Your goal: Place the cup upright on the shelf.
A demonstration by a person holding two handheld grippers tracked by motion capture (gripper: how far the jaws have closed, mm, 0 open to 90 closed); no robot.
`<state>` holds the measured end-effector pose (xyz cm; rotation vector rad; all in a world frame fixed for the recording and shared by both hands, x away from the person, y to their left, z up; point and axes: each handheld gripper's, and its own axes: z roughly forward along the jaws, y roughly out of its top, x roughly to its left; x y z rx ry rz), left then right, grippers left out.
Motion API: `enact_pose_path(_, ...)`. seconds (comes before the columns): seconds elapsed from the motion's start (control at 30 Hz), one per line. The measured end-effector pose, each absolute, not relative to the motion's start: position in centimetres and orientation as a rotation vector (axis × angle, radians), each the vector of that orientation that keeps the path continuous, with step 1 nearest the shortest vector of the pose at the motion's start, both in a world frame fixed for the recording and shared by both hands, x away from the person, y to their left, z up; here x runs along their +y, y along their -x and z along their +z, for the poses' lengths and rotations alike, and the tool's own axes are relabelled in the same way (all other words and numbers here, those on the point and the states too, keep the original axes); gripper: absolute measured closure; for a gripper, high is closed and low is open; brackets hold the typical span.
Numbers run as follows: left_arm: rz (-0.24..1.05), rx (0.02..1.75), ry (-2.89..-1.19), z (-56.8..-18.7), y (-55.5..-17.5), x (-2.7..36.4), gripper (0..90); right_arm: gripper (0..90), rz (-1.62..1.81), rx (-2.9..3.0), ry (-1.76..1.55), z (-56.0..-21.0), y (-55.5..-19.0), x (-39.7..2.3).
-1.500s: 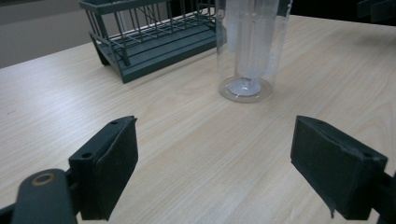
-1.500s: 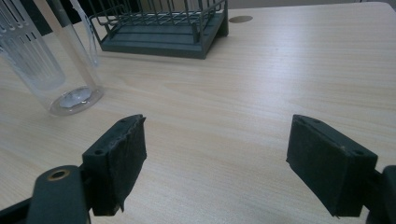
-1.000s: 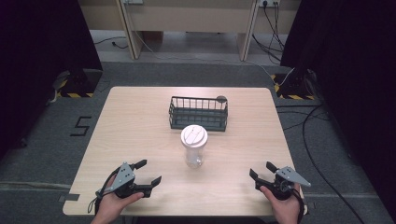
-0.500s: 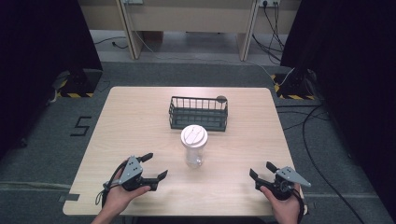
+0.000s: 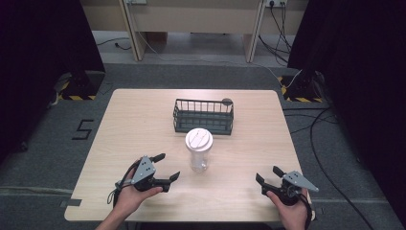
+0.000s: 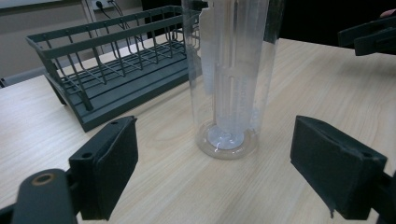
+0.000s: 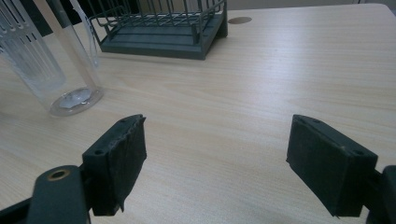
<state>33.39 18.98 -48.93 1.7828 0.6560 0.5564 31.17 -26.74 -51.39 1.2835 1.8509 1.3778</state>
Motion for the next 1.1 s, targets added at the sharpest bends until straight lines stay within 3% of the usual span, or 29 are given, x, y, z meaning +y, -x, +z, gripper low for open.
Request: enact_pose_path(1.1,0.493,0.624,-1.82,-50.0,-37.2,14.0,14.5,20.5,1.383,1.856,-1.289,-51.4,-31.2,-26.7)
